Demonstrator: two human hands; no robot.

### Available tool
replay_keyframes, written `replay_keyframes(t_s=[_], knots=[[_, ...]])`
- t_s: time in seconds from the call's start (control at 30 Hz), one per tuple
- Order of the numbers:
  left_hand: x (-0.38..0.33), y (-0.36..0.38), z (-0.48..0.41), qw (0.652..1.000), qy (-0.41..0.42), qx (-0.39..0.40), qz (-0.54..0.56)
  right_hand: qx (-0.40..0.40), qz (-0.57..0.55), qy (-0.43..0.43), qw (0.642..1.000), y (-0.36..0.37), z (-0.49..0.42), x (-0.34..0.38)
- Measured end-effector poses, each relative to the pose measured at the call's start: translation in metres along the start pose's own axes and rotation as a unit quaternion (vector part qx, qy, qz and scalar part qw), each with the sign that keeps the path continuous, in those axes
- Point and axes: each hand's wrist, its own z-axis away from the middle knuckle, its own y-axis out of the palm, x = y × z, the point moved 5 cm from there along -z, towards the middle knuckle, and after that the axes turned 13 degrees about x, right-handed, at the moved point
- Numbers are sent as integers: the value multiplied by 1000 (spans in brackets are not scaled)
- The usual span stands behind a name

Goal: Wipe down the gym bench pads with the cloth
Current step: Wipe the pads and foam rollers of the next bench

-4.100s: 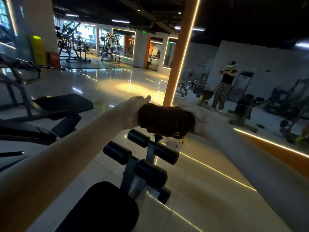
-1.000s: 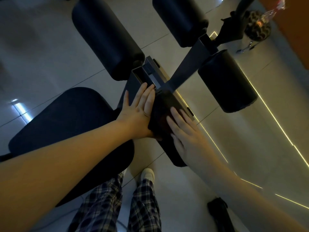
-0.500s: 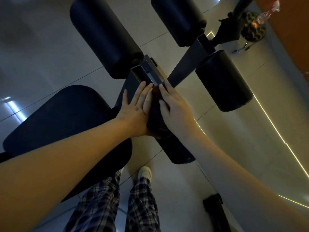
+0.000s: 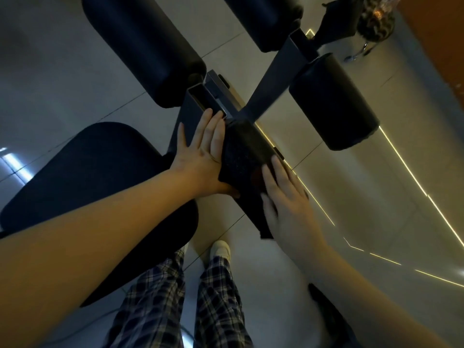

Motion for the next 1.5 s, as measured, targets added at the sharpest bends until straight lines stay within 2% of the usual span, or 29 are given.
replay_keyframes(t_s=[0.1, 0.17, 0.23, 0.27, 0.33, 0.4, 0.47, 0.57, 0.67, 0.8, 0.87, 1.0, 1.17, 1.3, 1.4, 1.5], knots=[[-1, 0, 2, 1000, 1, -1, -2, -9, -103, 91, 990, -16, -65, 8], [-1, -1, 3, 1000, 1, -3, -2, 22, -183, 161, 970, -27, -109, -1], [0, -3, 3, 1000, 5, -2, 1, 39, -238, 187, 952, -31, -129, -7], [0, -3, 4, 1000, 7, -2, 1, 28, -230, 178, 956, -32, -126, -4], [1, -3, 4, 1000, 11, -2, -9, -16, -166, 122, 978, -28, -95, 8], [2, -2, 3, 1000, 9, -3, -21, -27, -39, 59, 997, -12, -48, 21], [1, -2, 2, 1000, 8, -2, -26, 5, 105, 13, 994, 11, -9, 24], [2, -1, -1, 1000, 2, -10, -22, 4, 163, -8, 987, 32, 11, 26], [2, 0, 0, 1000, -2, -14, -25, -32, 99, 59, 993, 24, -19, 38], [0, 0, 3, 999, 4, -16, -40, -71, -39, 156, 984, -5, -78, 47], [0, -1, 3, 999, 6, -15, -33, -51, -124, 157, 978, -22, -106, 37], [0, -1, 2, 1000, 0, -6, -21, 57, -279, 138, 949, -34, -141, 0], [1, -2, 2, 1000, 11, -9, -11, 63, -256, 22, 964, -28, -89, -15], [1, -1, 1, 1000, 16, 4, -10, 139, -257, 3, 956, -20, -18, -61], [0, -2, 2, 1000, 16, 11, -12, 164, -277, -23, 947, -21, 22, -83], [-1, -2, 1, 1000, 13, 14, -9, 192, -309, 7, 931, -24, 21, -88]])
